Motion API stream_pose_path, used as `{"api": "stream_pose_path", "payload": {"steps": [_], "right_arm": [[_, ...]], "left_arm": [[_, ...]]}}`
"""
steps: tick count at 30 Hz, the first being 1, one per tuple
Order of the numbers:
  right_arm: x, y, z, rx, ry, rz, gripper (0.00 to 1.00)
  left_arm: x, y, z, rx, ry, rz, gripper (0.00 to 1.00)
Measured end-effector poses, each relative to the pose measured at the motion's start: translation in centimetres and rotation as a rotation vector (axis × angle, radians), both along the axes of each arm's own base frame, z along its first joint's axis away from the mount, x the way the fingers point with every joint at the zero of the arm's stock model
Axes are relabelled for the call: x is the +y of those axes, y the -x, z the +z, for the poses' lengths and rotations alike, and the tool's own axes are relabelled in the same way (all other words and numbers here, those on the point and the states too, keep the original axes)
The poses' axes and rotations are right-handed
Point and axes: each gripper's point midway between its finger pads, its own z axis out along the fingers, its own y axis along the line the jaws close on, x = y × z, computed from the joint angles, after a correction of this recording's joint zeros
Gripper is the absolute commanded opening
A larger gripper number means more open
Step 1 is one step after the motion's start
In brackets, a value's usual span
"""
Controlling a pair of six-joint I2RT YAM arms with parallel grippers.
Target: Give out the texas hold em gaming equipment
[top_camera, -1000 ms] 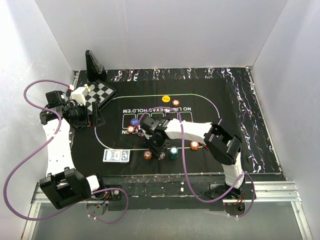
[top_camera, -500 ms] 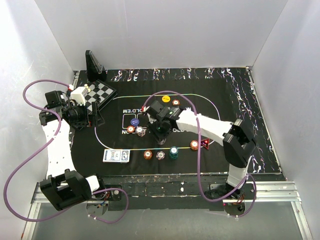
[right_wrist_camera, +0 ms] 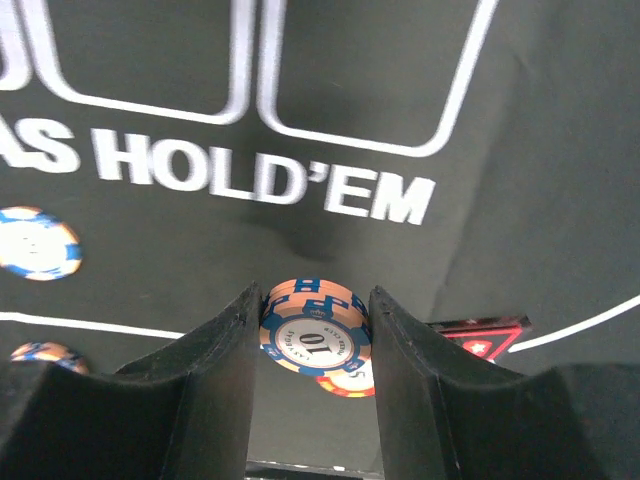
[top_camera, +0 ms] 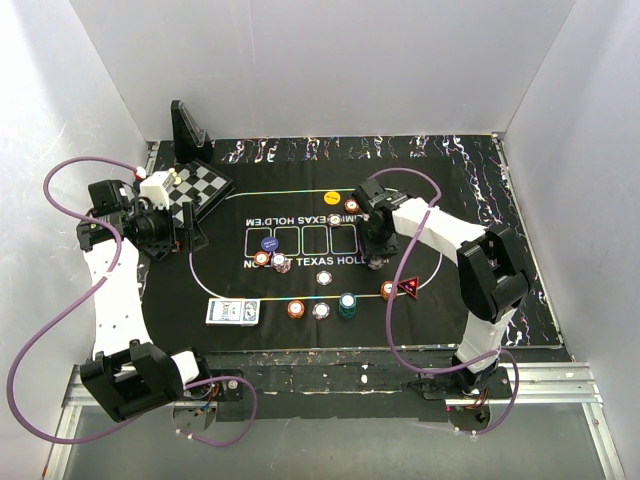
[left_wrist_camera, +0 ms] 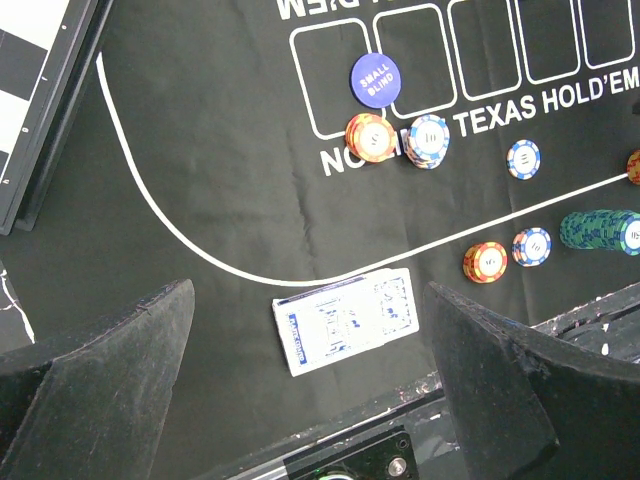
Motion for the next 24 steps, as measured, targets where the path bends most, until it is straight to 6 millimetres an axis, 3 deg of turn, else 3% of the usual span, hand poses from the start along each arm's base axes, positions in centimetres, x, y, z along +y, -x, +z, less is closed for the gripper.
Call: {"api": "stream_pose_path", "payload": {"steps": [7,11,15,18,21,24], "right_arm": [[-5.9,0.5,-3.2,0.086,0.068,-0.212,0.01],[-7.8,0.0,-3.9,0.087,0.075,-0.3,0.01],[-8.4,0.4,-4.6,0.092,0.09,-0.325,0.02],[-8.6,0.4,-4.8,0.085,0.087,-0.337,0.14],[-8.7,0.4,-4.9,0.08,0.078,-0.349,0.4],[-8.7,0.4,-4.9,0.078,0.076,-0.354,0.53]], "left_arm": [[0.0,0.0,0.0,0.0,-0.002,-0.002,1.0],[0.0,0.0,0.0,0.0,-0.002,-0.002,1.0],[0.0,0.0,0.0,0.0,-0.001,-0.003,1.0],[0.0,0.0,-0.1,0.001,-0.001,-0.002,1.0],[0.0,-0.1,-0.1,0.001,-0.001,-0.002,1.0],[0.0,-0.1,-0.1,0.001,-0.002,-0.003,1.0]]}}
